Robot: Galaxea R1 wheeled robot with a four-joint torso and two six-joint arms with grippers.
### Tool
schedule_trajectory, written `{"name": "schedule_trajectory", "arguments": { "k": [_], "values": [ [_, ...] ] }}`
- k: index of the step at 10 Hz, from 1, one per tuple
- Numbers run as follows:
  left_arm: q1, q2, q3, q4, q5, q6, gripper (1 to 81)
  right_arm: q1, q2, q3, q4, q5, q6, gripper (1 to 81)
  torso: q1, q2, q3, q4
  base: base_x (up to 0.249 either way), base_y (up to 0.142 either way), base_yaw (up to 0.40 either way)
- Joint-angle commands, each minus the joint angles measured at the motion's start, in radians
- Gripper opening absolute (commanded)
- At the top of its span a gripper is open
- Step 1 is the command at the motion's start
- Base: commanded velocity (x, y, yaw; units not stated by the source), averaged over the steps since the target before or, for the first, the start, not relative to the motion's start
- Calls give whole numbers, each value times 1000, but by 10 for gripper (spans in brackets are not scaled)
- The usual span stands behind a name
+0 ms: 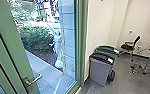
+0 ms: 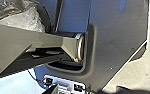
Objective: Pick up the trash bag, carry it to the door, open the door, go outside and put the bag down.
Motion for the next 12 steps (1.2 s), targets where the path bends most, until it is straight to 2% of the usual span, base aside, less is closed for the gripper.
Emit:
{"name": "schedule_trajectory", "arguments": {
  "k": [1, 10, 12],
  "values": [
    [-39, -4, 5, 9, 60, 5, 10, 34, 2, 3, 1, -63, 1, 811, 0, 0, 0, 0, 0, 0, 0],
    [-39, -5, -8, 32, 68, 7, 10, 34, 5, -2, 1, -63, 3, 811, 0, 1, 0, 0, 0, 0, 0],
    [-39, -5, -8, 32, 68, 7, 10, 32, 4, -2, 1, -63, 2, 811, 0, 1, 0, 0, 0, 0, 162]
  ]
}}
